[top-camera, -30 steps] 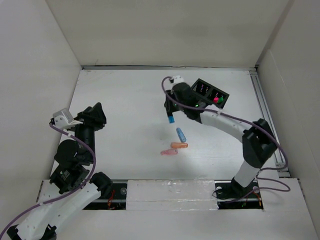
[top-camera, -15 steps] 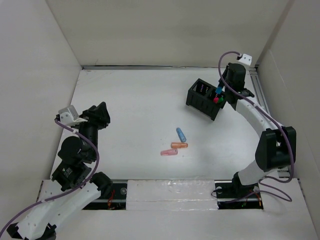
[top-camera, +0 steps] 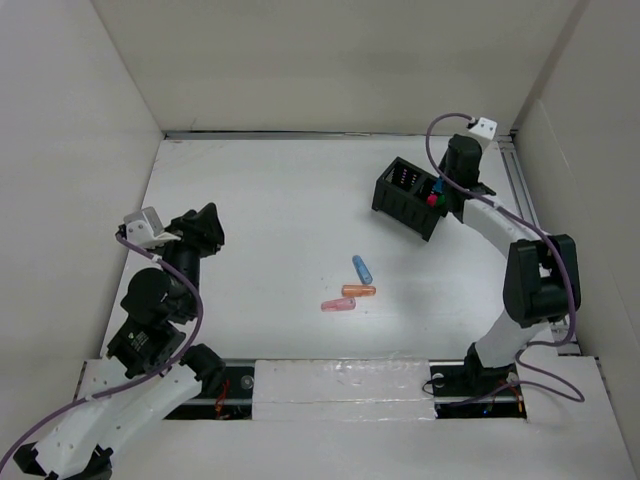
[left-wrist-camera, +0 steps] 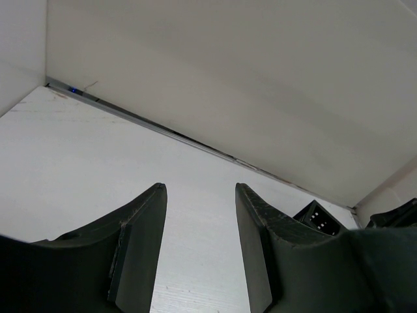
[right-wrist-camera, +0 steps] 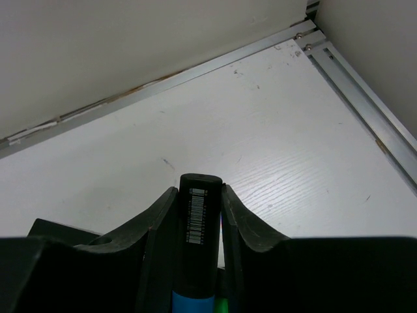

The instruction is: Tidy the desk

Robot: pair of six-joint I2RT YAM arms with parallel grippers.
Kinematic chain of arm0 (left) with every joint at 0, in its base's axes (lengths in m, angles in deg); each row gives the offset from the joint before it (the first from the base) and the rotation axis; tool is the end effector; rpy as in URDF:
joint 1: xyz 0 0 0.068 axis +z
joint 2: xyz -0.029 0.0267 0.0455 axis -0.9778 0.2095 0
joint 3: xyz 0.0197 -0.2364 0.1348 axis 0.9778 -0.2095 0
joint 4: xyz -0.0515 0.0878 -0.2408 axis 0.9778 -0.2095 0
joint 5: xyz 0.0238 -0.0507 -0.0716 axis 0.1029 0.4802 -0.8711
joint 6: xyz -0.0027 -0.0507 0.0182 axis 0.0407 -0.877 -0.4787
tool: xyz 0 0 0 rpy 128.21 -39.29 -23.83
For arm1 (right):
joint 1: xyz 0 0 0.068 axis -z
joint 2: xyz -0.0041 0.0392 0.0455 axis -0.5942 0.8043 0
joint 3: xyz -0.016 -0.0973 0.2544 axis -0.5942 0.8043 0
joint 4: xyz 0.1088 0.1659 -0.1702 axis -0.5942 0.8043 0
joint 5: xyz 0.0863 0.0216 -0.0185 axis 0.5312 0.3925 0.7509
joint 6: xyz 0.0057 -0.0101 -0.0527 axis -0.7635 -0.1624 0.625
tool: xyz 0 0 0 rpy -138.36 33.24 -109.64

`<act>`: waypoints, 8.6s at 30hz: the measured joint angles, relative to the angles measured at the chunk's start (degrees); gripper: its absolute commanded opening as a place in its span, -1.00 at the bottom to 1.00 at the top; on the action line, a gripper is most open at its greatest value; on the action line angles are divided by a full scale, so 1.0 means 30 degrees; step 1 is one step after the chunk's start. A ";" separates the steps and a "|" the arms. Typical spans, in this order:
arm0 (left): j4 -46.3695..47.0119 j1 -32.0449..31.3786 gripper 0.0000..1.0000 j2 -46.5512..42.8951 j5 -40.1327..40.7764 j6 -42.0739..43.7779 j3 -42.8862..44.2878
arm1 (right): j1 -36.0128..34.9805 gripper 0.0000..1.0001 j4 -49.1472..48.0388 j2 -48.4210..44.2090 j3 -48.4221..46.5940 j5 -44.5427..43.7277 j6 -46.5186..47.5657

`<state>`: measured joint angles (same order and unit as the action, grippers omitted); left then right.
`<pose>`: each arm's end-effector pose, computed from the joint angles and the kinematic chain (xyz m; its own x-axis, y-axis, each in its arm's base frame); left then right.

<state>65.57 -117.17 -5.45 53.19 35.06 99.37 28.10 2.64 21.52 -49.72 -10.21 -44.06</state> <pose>0.0843 -0.0391 0.3946 0.2489 -0.4745 -0.8443 0.0838 0.8790 -0.4694 0.3915 0.0401 0.2854 -0.1762 0.1957 -0.9647 0.3921 0.9129 0.1136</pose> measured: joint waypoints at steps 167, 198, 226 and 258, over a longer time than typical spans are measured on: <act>-0.0277 0.0000 -0.13 0.1056 -0.1916 0.0168 0.0087 | -1.3202 -0.68 0.6645 0.0874 0.4473 0.6564 -0.0248; -0.0277 0.0000 -0.14 0.1399 -0.2419 0.0168 0.0109 | -0.2477 -0.67 -0.1625 0.3184 -0.2900 0.4175 -0.0911; -0.0291 0.0000 -0.14 0.0998 -0.2856 0.0153 0.0109 | -0.8327 -1.00 -0.0801 -0.5741 0.3730 0.7133 -0.1166; -0.0306 0.0000 -0.14 0.1275 -0.2761 0.0168 0.0146 | -1.5118 0.59 1.0229 -0.0656 0.5034 0.9326 0.1464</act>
<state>64.66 -117.17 -1.62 44.91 35.57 99.81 -17.26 33.33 19.55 -34.62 17.77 -39.66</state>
